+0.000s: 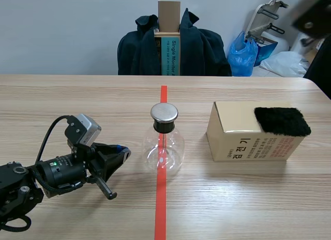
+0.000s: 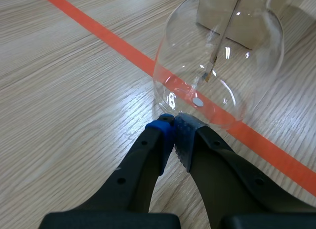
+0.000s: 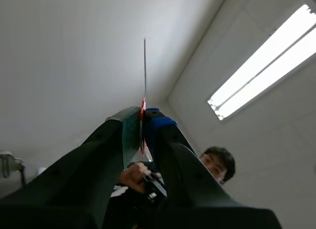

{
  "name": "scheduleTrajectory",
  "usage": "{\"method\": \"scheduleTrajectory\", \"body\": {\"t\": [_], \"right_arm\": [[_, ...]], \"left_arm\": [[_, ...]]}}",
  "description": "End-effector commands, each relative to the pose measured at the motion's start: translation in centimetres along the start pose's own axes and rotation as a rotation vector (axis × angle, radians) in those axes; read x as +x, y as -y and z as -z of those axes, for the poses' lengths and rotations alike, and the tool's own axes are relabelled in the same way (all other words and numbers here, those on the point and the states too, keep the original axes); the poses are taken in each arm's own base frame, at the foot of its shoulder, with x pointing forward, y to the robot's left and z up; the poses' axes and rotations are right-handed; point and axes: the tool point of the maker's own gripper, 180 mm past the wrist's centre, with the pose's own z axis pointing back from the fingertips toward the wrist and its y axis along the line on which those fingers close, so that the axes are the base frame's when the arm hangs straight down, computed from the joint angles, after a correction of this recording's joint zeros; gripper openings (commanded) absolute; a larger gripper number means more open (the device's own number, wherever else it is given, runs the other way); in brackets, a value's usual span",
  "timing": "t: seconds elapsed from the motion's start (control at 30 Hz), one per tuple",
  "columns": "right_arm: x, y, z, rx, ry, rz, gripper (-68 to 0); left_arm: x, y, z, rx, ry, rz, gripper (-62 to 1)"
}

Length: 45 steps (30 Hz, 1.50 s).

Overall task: Do the electroscope experiment.
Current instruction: 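Bring the plate to the electroscope and point at the metal foil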

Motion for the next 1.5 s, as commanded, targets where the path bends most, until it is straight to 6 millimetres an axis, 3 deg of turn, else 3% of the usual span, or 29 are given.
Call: {"method": "scheduleTrajectory", "body": {"t": [0.0,0.13,0.33,0.5,0.77,1.03,1.47], "right_arm": [[0.9,-0.8,0.1,0.016,0.021,0.015,-66.9],[4.0,-4.7,-0.3,0.113,0.071,0.068,-66.9],[8.0,-9.6,-2.5,0.252,0.160,0.095,-66.9],[9.3,-12.6,-4.5,0.364,0.190,0.109,-66.9],[9.1,-16.1,-8.1,0.501,0.192,0.104,-66.9],[9.1,-16.9,-9.0,0.533,0.203,0.106,-66.9],[11.8,-16.1,-11.0,0.520,0.358,0.136,-66.9]], "left_arm": [[2.2,-0.1,0.6,-0.007,0.066,0.023,-57.7],[2.1,0.4,0.7,-0.029,0.067,0.061,-57.7],[2.1,1.1,1.1,-0.047,0.062,0.074,-57.7],[2.0,1.5,1.3,-0.058,0.057,0.086,-57.7],[1.9,1.5,1.3,-0.059,0.055,0.088,-57.7],[1.9,1.5,1.3,-0.059,0.055,0.088,-57.7],[1.9,1.5,1.3,-0.059,0.054,0.088,-57.7]]}}
